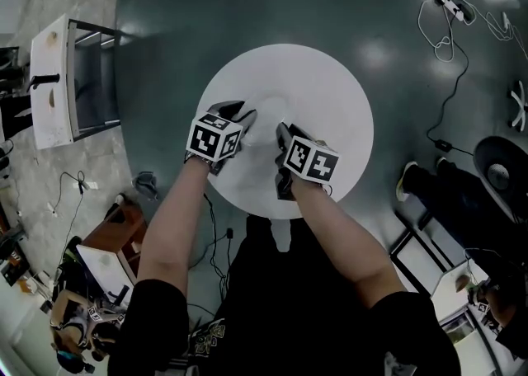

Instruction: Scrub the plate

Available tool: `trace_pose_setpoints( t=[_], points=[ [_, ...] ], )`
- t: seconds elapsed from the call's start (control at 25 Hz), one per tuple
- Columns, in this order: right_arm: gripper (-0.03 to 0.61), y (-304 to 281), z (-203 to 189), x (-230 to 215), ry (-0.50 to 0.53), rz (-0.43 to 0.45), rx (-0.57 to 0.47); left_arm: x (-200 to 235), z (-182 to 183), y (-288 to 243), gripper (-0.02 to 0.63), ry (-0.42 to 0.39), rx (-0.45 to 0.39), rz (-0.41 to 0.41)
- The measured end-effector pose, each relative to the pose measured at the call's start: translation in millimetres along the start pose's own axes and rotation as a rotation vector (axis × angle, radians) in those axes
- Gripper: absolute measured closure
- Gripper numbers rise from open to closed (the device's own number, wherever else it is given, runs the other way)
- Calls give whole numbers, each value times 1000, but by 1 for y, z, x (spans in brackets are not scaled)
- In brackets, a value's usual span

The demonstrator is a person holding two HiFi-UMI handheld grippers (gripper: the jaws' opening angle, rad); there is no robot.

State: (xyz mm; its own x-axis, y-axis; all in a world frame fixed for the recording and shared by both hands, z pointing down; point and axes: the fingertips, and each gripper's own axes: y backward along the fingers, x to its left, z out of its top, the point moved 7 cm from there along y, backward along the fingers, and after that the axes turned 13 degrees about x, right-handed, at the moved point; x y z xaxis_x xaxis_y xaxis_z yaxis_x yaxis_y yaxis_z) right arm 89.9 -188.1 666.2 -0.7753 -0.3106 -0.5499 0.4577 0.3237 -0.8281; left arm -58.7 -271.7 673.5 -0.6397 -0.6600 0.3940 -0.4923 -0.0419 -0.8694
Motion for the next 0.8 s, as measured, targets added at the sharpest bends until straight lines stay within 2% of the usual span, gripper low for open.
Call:
trace_pose_setpoints(
  t=[0.2, 0.36, 0.48, 0.64, 0.8],
  points=[
    [469, -2, 3, -2, -32, 2, 1, -4, -6, 4, 472, 29, 0, -64],
    [471, 2, 6, -9, -68, 10, -11, -9, -12, 12, 508, 94, -47, -209],
    [503, 4, 9, -11, -76, 30, -17, -7, -18, 17, 540, 153, -86, -300],
    [511, 11, 11, -4, -38, 72, -41, -2, -23, 24, 574, 185, -127, -297],
    [520, 21, 13, 5, -3, 142, -84, 0, -22, 35, 574, 193, -170, -296]
  ],
)
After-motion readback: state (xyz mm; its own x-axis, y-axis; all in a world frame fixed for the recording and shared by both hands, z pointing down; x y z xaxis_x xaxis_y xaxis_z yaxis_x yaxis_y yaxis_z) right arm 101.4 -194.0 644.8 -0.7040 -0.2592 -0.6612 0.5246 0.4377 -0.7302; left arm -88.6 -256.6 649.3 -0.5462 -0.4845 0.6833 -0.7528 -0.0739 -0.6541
